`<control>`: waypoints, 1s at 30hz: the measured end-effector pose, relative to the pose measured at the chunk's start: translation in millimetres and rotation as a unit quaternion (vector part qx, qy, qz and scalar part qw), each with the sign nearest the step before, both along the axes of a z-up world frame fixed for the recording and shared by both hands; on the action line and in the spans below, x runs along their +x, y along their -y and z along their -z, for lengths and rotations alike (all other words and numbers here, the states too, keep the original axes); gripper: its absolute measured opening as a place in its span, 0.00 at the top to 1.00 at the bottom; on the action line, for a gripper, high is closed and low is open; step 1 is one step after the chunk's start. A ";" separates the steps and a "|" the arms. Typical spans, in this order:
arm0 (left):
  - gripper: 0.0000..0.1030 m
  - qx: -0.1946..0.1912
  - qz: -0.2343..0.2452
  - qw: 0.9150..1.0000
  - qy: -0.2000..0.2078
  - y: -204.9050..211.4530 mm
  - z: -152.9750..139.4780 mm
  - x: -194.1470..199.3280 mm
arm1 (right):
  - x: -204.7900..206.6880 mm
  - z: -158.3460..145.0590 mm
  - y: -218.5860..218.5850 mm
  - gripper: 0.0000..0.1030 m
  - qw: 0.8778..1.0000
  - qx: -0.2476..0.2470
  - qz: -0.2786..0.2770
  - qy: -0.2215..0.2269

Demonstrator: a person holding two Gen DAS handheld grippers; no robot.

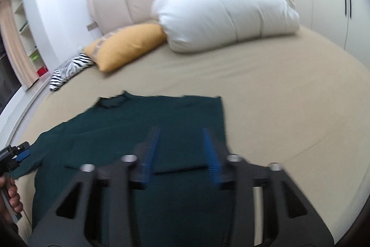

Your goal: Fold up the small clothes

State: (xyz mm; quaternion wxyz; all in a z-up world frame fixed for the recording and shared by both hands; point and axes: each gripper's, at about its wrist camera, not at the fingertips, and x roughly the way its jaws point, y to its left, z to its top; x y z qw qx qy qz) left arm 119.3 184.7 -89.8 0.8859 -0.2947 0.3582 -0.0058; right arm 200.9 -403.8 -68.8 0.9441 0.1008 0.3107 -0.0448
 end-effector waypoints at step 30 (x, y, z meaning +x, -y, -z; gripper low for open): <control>0.92 0.024 -0.050 0.998 0.040 -66.7 -52.4 -27.5 | -72.0 12.4 -140.2 0.33 0.982 0.115 -0.146 -0.034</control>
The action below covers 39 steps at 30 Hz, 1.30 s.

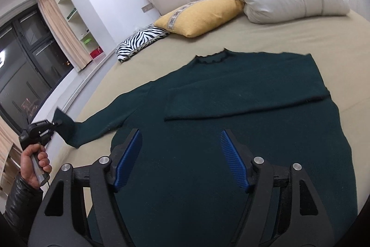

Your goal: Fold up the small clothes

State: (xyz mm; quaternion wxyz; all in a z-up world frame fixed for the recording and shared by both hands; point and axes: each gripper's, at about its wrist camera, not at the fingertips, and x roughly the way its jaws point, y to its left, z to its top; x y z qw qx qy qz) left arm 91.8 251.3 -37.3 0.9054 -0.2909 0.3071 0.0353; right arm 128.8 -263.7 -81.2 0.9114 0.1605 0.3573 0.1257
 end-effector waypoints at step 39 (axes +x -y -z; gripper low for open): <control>0.31 0.013 0.128 0.990 -0.061 95.9 56.3 47.5 | 105.9 37.9 -39.0 0.94 0.992 -0.082 -0.056 -0.083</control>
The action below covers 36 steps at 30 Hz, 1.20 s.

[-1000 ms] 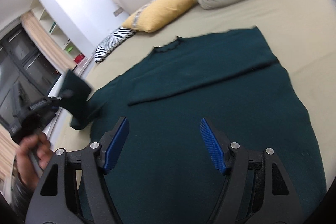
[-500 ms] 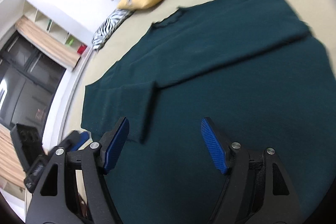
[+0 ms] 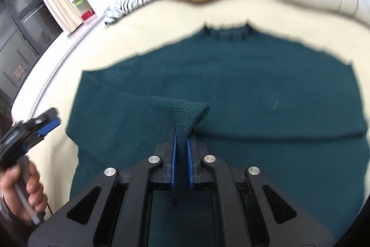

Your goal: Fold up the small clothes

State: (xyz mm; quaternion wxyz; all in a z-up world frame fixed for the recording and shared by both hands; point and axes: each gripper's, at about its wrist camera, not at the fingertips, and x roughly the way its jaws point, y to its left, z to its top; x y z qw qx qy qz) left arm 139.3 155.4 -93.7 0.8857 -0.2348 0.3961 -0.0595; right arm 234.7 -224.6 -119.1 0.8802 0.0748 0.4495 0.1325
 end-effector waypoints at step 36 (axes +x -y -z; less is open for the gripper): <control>0.90 0.124 0.005 0.991 -0.042 52.0 44.5 85.7 | 74.4 46.7 145.2 0.93 0.994 0.021 0.102 -0.038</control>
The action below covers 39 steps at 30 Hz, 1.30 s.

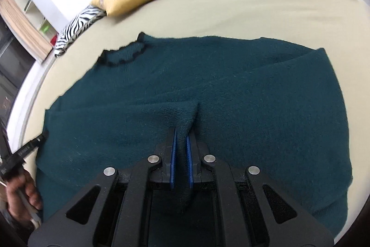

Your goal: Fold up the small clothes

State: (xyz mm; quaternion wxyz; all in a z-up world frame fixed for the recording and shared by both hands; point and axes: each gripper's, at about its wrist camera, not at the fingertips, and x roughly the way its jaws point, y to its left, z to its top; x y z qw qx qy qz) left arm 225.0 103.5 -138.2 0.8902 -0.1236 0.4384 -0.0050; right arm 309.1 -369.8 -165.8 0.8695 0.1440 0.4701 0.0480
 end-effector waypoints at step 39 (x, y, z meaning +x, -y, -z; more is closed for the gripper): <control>0.47 -0.203 0.075 0.968 -0.125 -25.0 -1.6 -312.6 | -389.5 -34.4 131.6 0.47 0.987 0.125 0.098 0.015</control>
